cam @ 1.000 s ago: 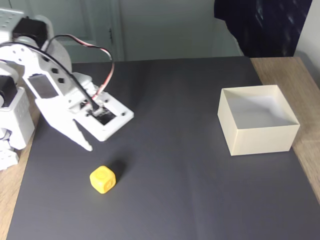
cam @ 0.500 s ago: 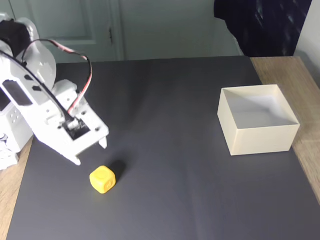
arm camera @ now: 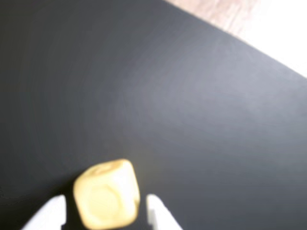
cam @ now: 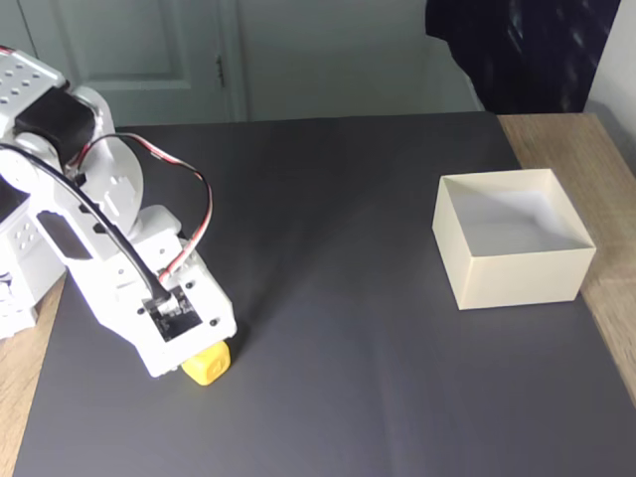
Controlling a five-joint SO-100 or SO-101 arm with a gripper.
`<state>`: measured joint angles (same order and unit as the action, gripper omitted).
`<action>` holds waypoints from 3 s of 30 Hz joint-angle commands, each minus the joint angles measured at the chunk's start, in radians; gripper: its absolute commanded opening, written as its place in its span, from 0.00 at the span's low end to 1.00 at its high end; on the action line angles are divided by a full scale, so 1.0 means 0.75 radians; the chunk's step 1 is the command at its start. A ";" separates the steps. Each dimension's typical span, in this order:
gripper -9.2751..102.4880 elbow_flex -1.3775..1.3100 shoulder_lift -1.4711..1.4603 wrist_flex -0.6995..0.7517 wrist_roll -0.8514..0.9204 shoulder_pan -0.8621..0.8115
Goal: Grasp a cube block and put it in the white box.
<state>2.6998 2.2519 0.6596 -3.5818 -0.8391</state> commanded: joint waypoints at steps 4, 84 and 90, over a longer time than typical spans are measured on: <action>0.28 -0.012 -0.078 -0.076 0.010 0.012; 0.12 -1.366 -0.871 -0.491 0.049 0.693; 0.12 -1.450 -1.064 -0.581 0.063 0.679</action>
<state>1.6797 1.4803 0.2592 -3.5435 -0.3283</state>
